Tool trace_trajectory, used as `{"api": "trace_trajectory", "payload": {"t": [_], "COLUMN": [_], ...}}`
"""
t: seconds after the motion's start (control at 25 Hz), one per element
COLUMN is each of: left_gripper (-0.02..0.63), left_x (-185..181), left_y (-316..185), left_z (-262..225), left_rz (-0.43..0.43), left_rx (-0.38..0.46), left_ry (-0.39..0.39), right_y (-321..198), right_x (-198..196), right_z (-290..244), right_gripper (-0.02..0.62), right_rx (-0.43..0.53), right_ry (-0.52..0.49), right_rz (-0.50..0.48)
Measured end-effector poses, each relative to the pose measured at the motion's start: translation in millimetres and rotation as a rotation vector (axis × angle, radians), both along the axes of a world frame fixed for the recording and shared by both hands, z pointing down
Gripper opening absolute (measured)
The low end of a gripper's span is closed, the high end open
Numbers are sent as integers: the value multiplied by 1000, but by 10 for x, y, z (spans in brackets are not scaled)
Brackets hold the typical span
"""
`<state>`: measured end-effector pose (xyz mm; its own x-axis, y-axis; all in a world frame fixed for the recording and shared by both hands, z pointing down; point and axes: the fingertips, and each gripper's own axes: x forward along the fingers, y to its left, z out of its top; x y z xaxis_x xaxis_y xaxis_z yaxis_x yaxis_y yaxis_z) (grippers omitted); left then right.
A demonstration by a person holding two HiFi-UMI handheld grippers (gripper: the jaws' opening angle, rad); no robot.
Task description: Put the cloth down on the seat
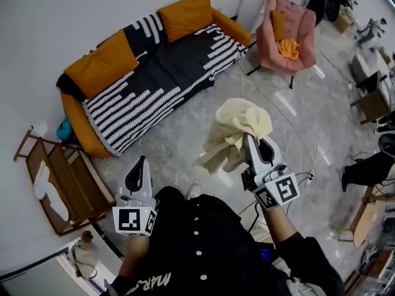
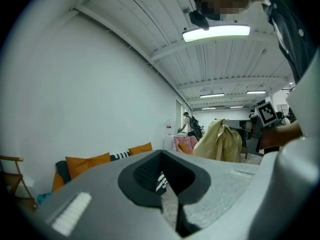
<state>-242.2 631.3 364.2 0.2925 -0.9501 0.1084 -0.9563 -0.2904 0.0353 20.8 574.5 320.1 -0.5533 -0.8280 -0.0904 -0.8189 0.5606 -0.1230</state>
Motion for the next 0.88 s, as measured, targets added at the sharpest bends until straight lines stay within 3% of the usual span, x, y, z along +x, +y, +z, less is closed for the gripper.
{"api": "trace_trajectory", "payload": {"t": [0.4,0.88], "left_gripper": [0,0], "left_x": [77,-92], "left_y": [-383,-992], "left_z": [36,40], "left_rz": [10,-1], "left_rx": [-19,-16], "left_ry": [-5,5], "right_y": [-310,-945], "right_x": [179,1], "right_z": [64,54], "right_gripper": [58,58], "right_rx": [-24,-32], "right_ry": [-18,-2], "right_rz": [31,15]}}
